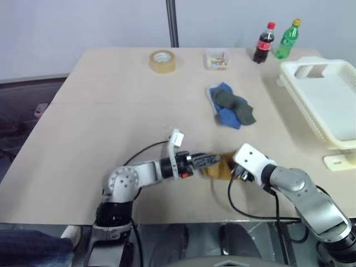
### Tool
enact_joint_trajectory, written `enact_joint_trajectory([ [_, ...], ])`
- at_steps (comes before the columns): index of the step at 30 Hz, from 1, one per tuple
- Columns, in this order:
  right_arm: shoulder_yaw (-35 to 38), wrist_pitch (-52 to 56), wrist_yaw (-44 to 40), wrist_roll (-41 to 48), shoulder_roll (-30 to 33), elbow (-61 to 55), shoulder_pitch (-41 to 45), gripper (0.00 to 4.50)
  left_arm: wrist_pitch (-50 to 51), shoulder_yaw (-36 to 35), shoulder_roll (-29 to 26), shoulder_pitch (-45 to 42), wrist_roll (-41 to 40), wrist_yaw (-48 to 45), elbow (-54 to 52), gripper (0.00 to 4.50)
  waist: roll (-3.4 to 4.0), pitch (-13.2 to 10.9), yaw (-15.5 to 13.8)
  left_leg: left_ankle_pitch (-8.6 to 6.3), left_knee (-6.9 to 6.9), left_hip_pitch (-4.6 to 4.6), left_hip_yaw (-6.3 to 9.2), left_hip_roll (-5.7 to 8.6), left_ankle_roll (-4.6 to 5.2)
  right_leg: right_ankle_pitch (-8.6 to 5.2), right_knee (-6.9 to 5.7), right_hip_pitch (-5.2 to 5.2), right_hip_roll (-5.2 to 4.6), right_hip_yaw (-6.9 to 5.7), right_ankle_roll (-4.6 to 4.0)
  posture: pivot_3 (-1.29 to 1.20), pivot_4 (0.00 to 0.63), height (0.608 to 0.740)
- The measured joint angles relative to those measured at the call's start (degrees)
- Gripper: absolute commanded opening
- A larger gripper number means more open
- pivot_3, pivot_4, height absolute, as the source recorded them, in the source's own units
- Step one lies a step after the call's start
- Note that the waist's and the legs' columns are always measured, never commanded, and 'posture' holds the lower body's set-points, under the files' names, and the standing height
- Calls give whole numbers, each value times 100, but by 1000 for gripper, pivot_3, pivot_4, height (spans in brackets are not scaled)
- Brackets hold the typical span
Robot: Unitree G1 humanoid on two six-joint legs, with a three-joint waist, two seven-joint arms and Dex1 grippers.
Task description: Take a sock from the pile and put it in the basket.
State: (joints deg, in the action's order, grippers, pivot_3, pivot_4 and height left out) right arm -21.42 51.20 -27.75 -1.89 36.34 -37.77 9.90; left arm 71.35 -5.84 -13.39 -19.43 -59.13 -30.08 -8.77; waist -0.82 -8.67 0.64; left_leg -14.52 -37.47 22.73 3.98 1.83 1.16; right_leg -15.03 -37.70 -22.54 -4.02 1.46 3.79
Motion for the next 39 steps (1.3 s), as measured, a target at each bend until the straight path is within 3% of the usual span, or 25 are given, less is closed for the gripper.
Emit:
enact_joint_trajectory([
  [14, 7, 0, -52, -5, 47, -15, 1, 2120, 535, 128, 30, 259, -602, 143, -206, 4454, 0, 0, -3, 0, 0, 0, 0, 0, 0, 0, 0, 0, -1, 1, -1, 0, 150, 738],
  [21, 307, 266, -65, 93, 24, -218, -4, 2120, 381, -277, 465, -29, -886, 536, 66, 4454, -1, 0, -17, 1, -1, 3, 1, 1, -1, 0, 1, -1, -1, 0, -1, 0, 150, 738],
  [35, 2958, 1497, -917, 1855, -6, -1712, -774, 2120, 105, 10, 893, -244, -729, 625, 466, 4454, -1, -1, -34, -7, -1, 8, 2, 3, 12, 0, 2, 0, 0, -2, 0, 0, 150, 738],
  [39, 3326, 1551, -1075, 2181, 107, -1809, -961, 2120, -31, 204, 1037, -377, -565, 554, 644, 4454, -2, -2, -46, -7, -1, 8, 2, 5, 13, 0, 3, 2, 0, -3, 0, 0, 150, 738],
])
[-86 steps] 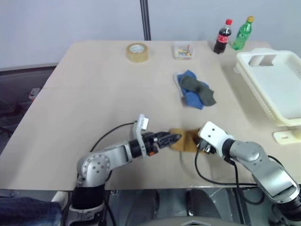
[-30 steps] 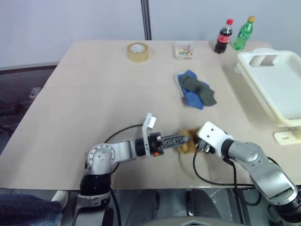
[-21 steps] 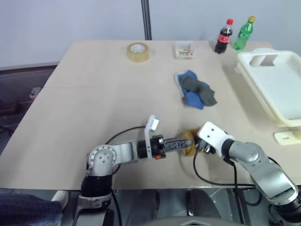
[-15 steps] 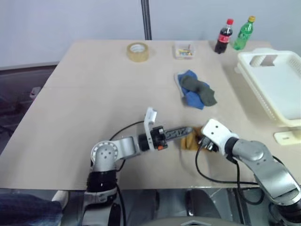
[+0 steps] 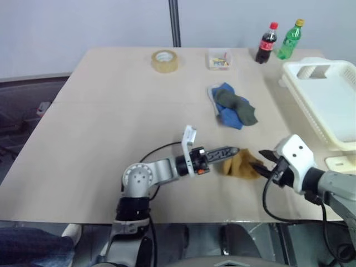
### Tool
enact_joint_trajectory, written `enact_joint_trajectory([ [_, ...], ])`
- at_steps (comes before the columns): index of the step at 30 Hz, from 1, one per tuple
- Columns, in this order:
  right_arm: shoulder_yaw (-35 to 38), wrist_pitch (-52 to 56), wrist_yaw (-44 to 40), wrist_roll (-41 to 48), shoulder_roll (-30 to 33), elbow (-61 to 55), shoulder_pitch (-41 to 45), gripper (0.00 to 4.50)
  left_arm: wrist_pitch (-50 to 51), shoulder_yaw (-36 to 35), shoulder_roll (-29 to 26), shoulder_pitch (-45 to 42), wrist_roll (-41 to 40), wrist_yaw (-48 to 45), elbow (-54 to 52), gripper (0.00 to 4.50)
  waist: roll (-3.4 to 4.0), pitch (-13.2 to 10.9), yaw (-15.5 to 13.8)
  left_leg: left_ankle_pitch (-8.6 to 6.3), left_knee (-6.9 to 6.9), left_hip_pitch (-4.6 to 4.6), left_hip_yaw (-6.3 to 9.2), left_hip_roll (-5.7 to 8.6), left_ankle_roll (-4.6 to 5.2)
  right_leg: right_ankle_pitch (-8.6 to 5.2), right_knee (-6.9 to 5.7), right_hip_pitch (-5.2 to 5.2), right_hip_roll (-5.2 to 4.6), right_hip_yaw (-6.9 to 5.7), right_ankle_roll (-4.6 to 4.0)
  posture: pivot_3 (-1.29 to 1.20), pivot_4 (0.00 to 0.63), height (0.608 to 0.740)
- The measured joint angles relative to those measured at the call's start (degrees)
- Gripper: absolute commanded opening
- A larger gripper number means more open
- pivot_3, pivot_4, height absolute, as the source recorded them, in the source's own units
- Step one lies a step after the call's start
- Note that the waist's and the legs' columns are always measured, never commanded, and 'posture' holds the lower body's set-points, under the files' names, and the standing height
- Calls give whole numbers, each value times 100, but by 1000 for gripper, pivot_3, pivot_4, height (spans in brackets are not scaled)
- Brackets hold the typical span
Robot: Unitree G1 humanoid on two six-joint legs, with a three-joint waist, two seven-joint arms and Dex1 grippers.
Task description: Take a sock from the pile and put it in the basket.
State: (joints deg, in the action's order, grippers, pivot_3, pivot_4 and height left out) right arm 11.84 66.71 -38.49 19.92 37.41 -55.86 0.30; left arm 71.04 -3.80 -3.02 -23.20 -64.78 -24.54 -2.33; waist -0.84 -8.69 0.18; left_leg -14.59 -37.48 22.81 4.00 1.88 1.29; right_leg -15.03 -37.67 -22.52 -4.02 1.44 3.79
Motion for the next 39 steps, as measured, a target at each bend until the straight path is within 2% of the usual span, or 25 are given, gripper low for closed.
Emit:
enact_joint_trajectory([
  [7, -58, -81, 342, 286, -193, -45, 132, 2120, -313, 377, 109, -205, 504, -336, 510, 4454, 1, 0, 31, 0, 0, -2, -2, -1, 0, 0, -2, -1, 1, 2, 0, 0, 150, 738],
  [11, -903, -375, 949, -51, -289, 34, 299, 3296, -501, 570, 222, -249, 750, -544, 604, 4500, 0, 0, 17, 8, 0, 2, 0, -1, -14, 0, 1, -3, 0, 0, 0, 0, 150, 738],
  [13, -1157, -436, 1223, -232, -290, 219, 292, 4305, -561, 588, 248, -269, 848, -623, 663, 4500, 0, 0, 9, 12, 0, 3, -1, 1, -21, 0, 2, -3, -2, 2, 0, 0, 150, 738],
  [14, -1190, -434, 1301, -282, -300, 280, 285, 4413, -569, 587, 250, -275, 859, -646, 687, 4500, 0, 0, 8, 12, 0, 3, -1, 1, -20, 0, 2, -3, -2, 2, 0, 0, 150, 738],
  [20, -1263, -175, 1719, -390, -478, 624, 245, 4413, -642, 588, 282, -303, 988, -756, 758, 4500, 0, 0, 13, 7, 1, 3, 0, -1, -11, 0, 2, -3, 0, 1, 0, 0, 150, 738],
  [25, -978, 621, 2150, -369, -1128, 1011, 298, 4413, -671, 590, 308, -303, 1080, -828, 758, 4500, 3, 0, 15, 6, 1, 2, 0, -1, -11, 0, -1, -5, 0, 3, 0, 0, 150, 738],
  [28, -830, 900, 2151, -271, -1235, 1019, 328, 4413, -675, 589, 313, -302, 1121, -878, 759, 4500, 3, 1, 11, 5, 1, 1, 0, 0, -8, 0, -1, -3, 0, 1, 0, 0, 150, 738],
  [34, -402, 1497, 2076, 132, -1993, 1034, 442, 4413, -708, 590, 316, -302, 1178, -930, 758, 4500, 4, 1, 52, 1, 1, 0, 1, -2, -1, 0, -2, -4, 3, 2, 0, 0, 150, 738],
  [35, -382, 1589, 2054, 208, -2102, 1043, 489, 3919, -719, 592, 319, -302, 1182, -946, 758, 4500, 5, 1, 63, 1, 1, 0, 1, -2, -1, 0, -3, -4, 3, 3, 0, 0, 150, 738],
  [36, -363, 1667, 2025, 291, -2203, 1064, 548, 3660, -735, 599, 324, -302, 1188, -955, 758, 4500, 5, 1, 63, 1, 1, -1, 1, -2, -1, 0, -4, -4, 4, 2, 0, 0, 150, 738],
  [38, -366, 1718, 2002, 374, -2265, 1099, 584, 2829, -751, 607, 327, -302, 1208, -966, 758, 4500, 5, 1, 58, 1, 1, -1, 1, -1, -1, 0, -4, -5, 4, 2, 0, 0, 150, 738],
  [39, -363, 1744, 1998, 422, -2305, 1111, 600, 2244, -765, 606, 325, -302, 1234, -973, 758, 4500, 5, 1, 57, 1, 1, -1, 1, -1, -1, 0, -3, -5, 4, 2, 0, 0, 150, 738],
])
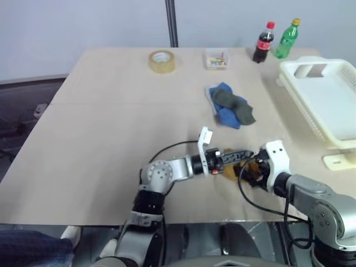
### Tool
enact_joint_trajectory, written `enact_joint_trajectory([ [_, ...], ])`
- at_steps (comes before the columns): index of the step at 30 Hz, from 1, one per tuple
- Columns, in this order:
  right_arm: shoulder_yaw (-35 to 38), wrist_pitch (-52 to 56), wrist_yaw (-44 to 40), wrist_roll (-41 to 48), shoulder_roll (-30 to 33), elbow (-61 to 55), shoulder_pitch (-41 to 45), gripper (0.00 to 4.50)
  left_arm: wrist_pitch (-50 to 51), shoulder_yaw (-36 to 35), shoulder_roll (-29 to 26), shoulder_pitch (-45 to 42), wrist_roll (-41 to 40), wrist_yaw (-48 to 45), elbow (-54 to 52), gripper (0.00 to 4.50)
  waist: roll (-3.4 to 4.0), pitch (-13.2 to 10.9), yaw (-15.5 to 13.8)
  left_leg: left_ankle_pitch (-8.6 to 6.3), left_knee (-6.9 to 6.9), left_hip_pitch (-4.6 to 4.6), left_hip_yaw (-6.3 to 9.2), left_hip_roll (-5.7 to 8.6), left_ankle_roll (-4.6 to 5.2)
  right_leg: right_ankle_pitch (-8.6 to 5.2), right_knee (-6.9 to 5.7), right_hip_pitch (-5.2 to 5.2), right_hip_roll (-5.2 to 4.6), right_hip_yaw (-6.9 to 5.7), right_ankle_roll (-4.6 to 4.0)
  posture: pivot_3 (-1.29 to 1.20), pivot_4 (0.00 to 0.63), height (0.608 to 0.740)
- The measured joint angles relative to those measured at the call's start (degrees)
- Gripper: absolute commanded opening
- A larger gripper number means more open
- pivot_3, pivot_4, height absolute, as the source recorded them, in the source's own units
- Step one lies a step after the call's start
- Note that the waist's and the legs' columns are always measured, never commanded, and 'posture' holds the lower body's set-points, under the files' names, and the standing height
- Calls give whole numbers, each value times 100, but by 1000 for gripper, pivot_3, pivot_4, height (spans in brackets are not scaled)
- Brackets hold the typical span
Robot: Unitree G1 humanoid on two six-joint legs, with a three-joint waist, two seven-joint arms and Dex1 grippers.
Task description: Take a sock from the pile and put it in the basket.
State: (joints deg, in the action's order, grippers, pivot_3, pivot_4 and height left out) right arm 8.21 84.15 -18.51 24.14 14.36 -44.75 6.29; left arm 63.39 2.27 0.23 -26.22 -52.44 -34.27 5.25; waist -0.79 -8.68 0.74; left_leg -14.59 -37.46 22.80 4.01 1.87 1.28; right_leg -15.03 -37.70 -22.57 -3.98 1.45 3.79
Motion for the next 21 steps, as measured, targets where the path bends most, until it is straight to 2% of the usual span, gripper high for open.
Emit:
enact_joint_trajectory([
  [4, 91, 52, 5, 124, -179, 76, 41, 284, -17, 0, -4, 1, 59, -44, 0, 4500, 0, 0, 3, 0, 0, -1, 0, 0, 0, 0, -1, 0, 0, 0, 0, 0, 150, 738],
  [5, 103, 52, 6, 133, -185, 86, 46, 11, -20, -1, -5, 0, 60, -46, 0, 4500, 0, 0, 4, 0, 0, -1, 0, 0, 0, 0, -1, 0, 0, 0, 0, 0, 150, 738],
  [10, 199, 40, 24, 204, -291, 218, 89, 11, -265, 161, -262, 55, 313, -194, -182, 4500, 1, 1, 17, 0, 1, -5, -1, -3, 0, 0, -4, 0, 3, 2, 0, 0, 150, 738],
  [13, 293, 39, 22, 271, -291, 268, 94, 11, -762, 371, -675, 181, 695, -416, -668, 4500, 3, 0, 15, 1, 1, -5, -3, -4, -3, 0, -4, -1, 3, 4, -1, 0, 150, 738],
  [17, 421, 37, 3, 341, -206, 334, 105, 11, -1643, 540, -1264, 378, 1238, -785, -1365, 4500, 5, -1, -2, 4, 2, -4, -5, -3, -7, 0, -1, -1, -2, 6, -1, 0, 150, 738],
  [18, 467, 17, -27, 380, -97, 366, 111, 11, -2289, 790, -1651, 505, 1728, -1014, -1575, 4500, 5, -1, -2, 4, 3, -3, -5, -2, -7, 0, 1, -1, -3, 6, -2, 0, 150, 738],
  [21, 648, -17, -133, 447, 153, 460, 144, 11, -3463, 1086, -2229, 789, 2583, -1393, -1655, 4500, 11, -4, -14, 3, 10, -2, -11, -1, -6, 0, 6, -4, -5, 9, -3, 0, 150, 738],
])
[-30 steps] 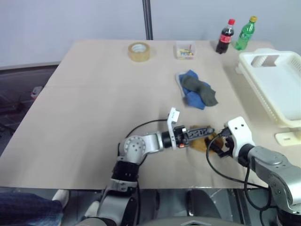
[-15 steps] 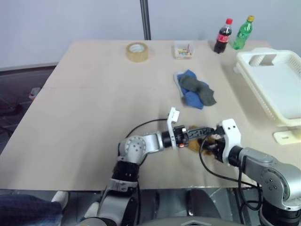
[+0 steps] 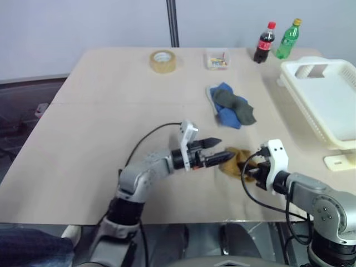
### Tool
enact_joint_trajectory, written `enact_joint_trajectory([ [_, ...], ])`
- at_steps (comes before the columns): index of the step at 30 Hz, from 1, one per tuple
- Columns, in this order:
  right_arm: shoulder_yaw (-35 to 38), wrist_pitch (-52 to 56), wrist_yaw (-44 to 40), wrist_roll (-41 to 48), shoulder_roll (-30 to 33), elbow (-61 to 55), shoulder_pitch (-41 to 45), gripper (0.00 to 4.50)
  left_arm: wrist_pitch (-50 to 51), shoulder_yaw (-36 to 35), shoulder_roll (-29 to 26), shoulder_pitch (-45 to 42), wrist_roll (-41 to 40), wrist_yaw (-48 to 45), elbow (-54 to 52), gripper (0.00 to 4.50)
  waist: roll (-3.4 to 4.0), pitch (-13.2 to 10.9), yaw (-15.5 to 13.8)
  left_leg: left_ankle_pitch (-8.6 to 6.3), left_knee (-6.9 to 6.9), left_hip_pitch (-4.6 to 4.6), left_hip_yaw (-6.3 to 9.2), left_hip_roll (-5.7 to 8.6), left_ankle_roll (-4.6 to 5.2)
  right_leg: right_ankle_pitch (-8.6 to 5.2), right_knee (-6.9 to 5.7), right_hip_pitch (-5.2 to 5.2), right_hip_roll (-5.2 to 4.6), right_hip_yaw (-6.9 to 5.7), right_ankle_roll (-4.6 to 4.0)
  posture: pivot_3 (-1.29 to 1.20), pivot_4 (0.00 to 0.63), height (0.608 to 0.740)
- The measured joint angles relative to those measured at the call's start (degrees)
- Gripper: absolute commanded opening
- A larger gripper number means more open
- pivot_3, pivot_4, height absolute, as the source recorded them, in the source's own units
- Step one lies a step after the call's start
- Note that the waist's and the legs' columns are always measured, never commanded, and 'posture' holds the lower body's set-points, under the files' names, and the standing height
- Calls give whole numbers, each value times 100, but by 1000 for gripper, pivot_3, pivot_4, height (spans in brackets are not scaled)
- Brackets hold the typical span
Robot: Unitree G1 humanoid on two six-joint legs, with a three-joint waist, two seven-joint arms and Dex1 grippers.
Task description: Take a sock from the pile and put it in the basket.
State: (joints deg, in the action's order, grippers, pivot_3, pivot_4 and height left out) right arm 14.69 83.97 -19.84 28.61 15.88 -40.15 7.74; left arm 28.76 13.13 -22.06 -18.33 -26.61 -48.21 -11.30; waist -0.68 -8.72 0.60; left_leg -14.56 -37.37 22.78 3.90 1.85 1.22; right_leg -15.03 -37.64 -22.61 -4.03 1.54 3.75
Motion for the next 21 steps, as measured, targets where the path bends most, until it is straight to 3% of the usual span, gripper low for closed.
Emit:
enact_joint_trajectory([
  [5, 460, 146, -355, 347, 592, 78, 397, 11, -1278, 98, -326, 319, 640, -419, -2, 4500, 21, -19, -9, -5, 2, 7, 1, -3, 9, 0, 8, -2, -3, -4, 0, 0, 150, 738],
  [13, 980, 786, -1102, 1202, 1940, 199, 1345, 11, -1753, 87, 70, 428, 626, -445, -4, 4500, 48, -48, 1, -5, -3, 13, -2, -1, 12, 1, 3, -3, -3, -6, 3, 0, 150, 738],
  [17, 1113, 816, -1311, 1563, 3293, 936, 1810, 11, -2175, 114, 303, 428, 665, -487, 40, 4500, 45, -52, -14, -5, -3, 16, 0, -3, 13, 1, 6, -1, -1, -12, 3, 0, 150, 738],
  [21, 1137, 788, -1425, 1574, 4087, 1885, 2261, 11, -2444, 145, 590, 405, 739, -449, 150, 4500, 44, -55, -3, -7, -5, 15, -13, -4, 16, 1, 5, -2, -2, -4, 3, 0, 150, 738],
])
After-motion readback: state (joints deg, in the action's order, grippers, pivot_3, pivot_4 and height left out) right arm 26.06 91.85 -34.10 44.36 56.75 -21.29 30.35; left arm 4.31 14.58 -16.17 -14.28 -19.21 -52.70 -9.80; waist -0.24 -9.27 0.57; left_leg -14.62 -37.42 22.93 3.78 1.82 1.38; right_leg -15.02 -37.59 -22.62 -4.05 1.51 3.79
